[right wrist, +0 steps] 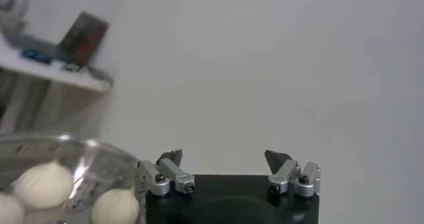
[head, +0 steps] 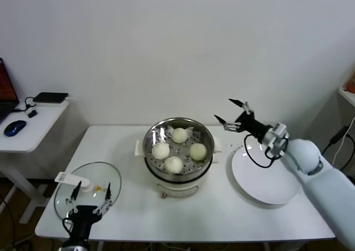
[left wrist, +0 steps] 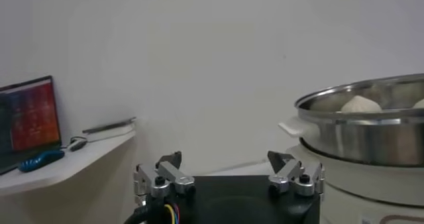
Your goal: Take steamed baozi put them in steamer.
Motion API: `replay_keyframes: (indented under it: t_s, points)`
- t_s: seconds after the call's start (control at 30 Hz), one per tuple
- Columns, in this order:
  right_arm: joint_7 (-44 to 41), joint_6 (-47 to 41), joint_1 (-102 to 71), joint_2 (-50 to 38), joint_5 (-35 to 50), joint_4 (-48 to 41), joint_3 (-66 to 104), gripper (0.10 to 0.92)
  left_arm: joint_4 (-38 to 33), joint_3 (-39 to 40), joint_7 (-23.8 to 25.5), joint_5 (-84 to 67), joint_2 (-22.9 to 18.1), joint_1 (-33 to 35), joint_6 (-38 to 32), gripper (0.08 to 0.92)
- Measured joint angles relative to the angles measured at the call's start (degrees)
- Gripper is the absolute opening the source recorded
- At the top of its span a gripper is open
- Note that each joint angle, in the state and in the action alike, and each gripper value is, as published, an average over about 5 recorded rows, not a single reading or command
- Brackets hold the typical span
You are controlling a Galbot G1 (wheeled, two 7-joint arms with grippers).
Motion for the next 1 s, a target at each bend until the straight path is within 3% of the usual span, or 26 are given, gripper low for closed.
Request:
replay_keyframes:
  t_s: [0.4,1.0]
  points:
    - [4.4,6.4,-25.6,15.7,-2.9,7.4,21.0,0.823,0.2,-0.5,0.0,-1.0,0.1,-0.5,0.2,0.823]
    - [4.0,13.8,-46.3,29.1,-2.4,12.1,28.1,0.823,0.1,-1.8,0.1,-2.6,0.2,0.0,0.1,0.823]
